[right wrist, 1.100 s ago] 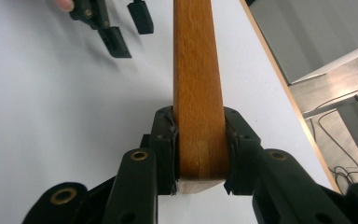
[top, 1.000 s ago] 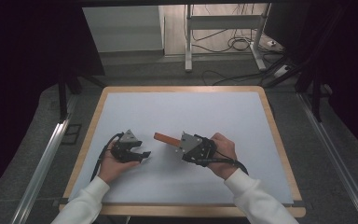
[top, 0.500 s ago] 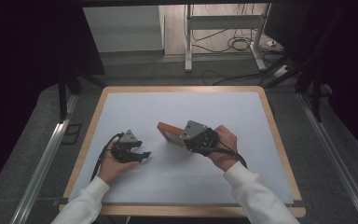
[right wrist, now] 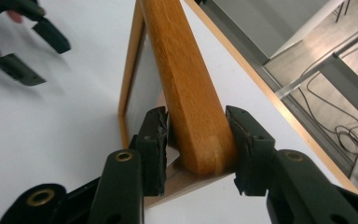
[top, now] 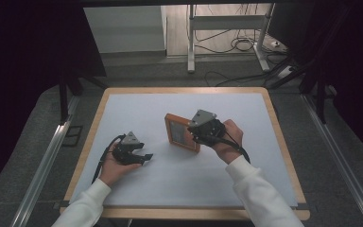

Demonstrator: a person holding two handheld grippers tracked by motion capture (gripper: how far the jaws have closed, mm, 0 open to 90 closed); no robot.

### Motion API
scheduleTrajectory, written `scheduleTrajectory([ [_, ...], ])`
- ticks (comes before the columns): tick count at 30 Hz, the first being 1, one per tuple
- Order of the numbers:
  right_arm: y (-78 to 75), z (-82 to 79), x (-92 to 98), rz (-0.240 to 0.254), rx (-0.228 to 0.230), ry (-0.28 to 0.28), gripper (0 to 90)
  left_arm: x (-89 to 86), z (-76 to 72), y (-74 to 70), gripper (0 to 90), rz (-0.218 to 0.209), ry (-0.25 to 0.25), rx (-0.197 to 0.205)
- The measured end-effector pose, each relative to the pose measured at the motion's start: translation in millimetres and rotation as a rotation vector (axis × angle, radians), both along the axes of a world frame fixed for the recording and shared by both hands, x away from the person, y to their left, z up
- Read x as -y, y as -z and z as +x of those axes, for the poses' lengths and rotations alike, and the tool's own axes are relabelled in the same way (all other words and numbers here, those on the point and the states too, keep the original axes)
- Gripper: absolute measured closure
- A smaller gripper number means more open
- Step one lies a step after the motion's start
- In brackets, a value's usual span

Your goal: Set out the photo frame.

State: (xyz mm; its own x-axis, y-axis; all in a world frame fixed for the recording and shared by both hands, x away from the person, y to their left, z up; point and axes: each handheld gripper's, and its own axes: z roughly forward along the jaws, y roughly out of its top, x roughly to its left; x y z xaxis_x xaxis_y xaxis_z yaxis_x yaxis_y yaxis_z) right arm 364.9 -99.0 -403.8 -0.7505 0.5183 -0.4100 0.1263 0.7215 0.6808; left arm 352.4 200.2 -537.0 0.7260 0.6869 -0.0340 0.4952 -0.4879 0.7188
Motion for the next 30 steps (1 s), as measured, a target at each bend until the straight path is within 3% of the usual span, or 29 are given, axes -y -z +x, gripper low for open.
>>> scheduleTrajectory([
  [6,0.2,18.3,2.6,0.041,-0.037,0.053,54.8,0.1,0.0,0.1,36.2,-0.002,0.000,0.001],
  [13,3.8,30.9,3.3,0.046,-0.035,0.091,49.3,0.6,-0.2,0.3,36.1,-0.003,0.000,0.002],
  [23,10.9,58.9,7.4,0.097,-0.083,0.169,40.8,0.3,-0.5,-0.4,36.1,-0.015,0.000,0.003],
  [30,14.3,67.2,11.9,0.122,-0.095,0.188,39.3,-0.2,-0.1,-0.1,36.0,-0.013,0.003,0.002],
])
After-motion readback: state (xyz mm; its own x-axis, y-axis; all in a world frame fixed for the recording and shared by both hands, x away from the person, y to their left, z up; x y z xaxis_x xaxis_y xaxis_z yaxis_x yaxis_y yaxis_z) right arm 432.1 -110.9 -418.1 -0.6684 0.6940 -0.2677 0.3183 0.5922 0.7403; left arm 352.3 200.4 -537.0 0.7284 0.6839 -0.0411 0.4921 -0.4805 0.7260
